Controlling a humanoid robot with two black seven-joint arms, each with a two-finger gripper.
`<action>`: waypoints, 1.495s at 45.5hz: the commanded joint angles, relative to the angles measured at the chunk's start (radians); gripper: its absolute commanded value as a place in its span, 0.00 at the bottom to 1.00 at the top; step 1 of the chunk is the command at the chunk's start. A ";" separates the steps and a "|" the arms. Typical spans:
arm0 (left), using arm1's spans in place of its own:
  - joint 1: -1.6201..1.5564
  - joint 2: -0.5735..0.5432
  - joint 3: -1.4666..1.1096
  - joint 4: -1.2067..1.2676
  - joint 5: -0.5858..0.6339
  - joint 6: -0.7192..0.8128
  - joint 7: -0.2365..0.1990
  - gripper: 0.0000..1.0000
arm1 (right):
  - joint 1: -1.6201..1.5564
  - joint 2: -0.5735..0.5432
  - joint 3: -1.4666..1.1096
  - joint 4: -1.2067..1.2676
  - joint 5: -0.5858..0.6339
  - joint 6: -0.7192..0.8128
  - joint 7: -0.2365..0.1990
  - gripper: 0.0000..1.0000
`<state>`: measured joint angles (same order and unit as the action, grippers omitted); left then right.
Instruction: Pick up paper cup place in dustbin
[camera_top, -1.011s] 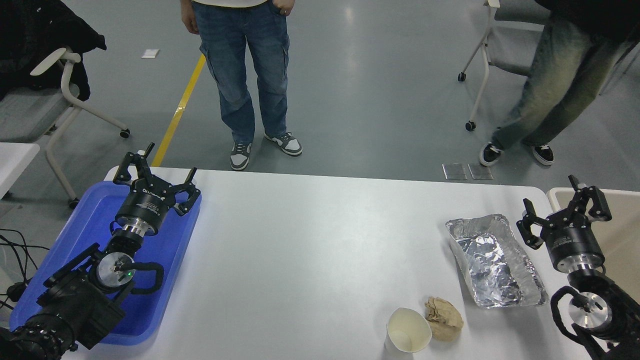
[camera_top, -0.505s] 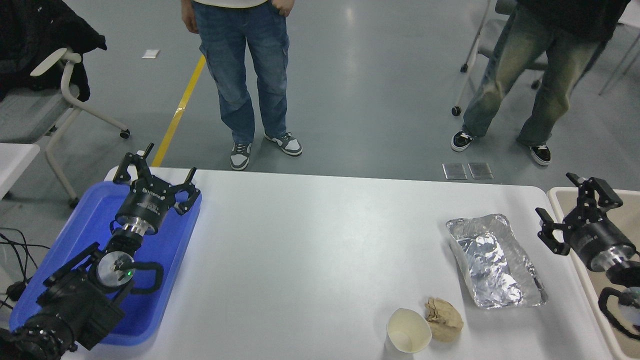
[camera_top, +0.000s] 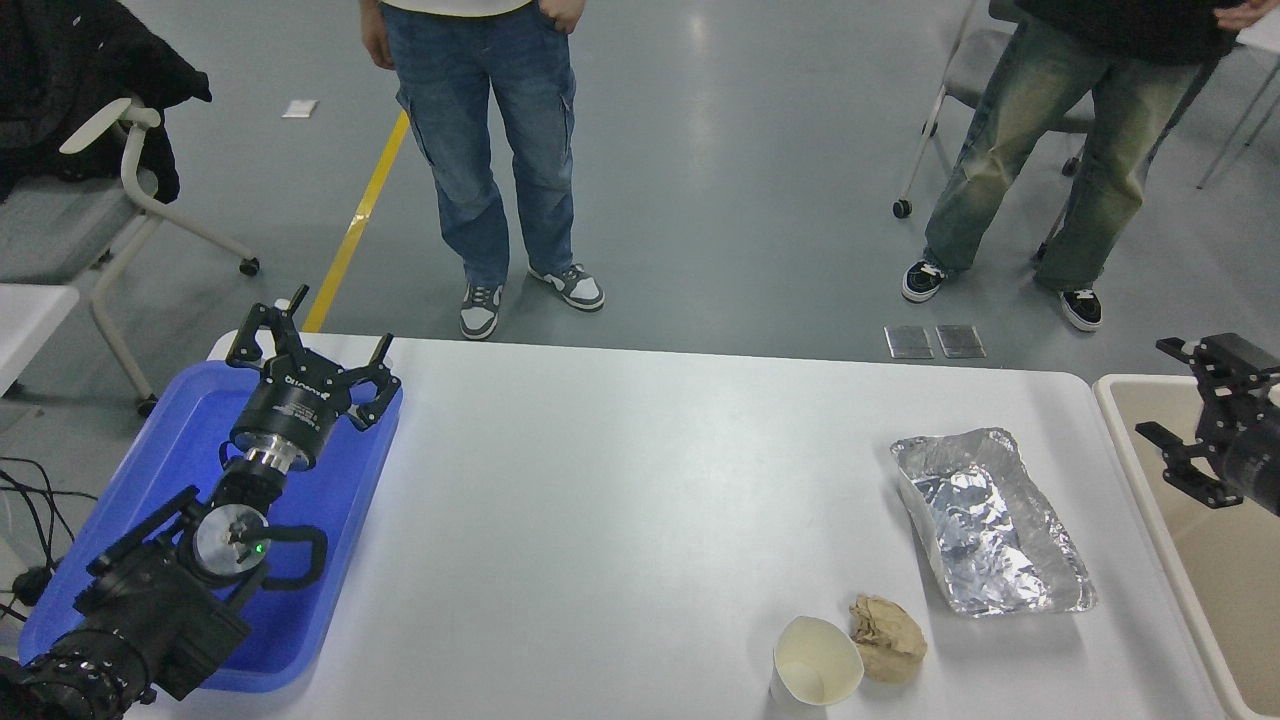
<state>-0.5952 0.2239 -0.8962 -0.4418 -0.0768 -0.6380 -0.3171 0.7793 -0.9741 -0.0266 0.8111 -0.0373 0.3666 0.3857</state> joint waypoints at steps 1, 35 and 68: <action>0.000 0.000 0.000 0.000 0.000 0.000 0.000 1.00 | 0.192 -0.069 -0.317 0.005 -0.010 0.038 -0.001 1.00; 0.000 0.000 0.000 0.000 0.000 0.000 0.000 1.00 | 1.057 0.311 -1.302 0.226 -0.197 0.331 -0.005 1.00; 0.000 0.000 0.000 0.000 0.000 0.001 0.001 1.00 | 1.344 0.661 -1.294 0.333 -0.348 0.419 -0.015 1.00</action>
<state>-0.5952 0.2240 -0.8958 -0.4418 -0.0765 -0.6381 -0.3172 2.0606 -0.4065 -1.3444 1.0849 -0.3423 0.7775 0.3721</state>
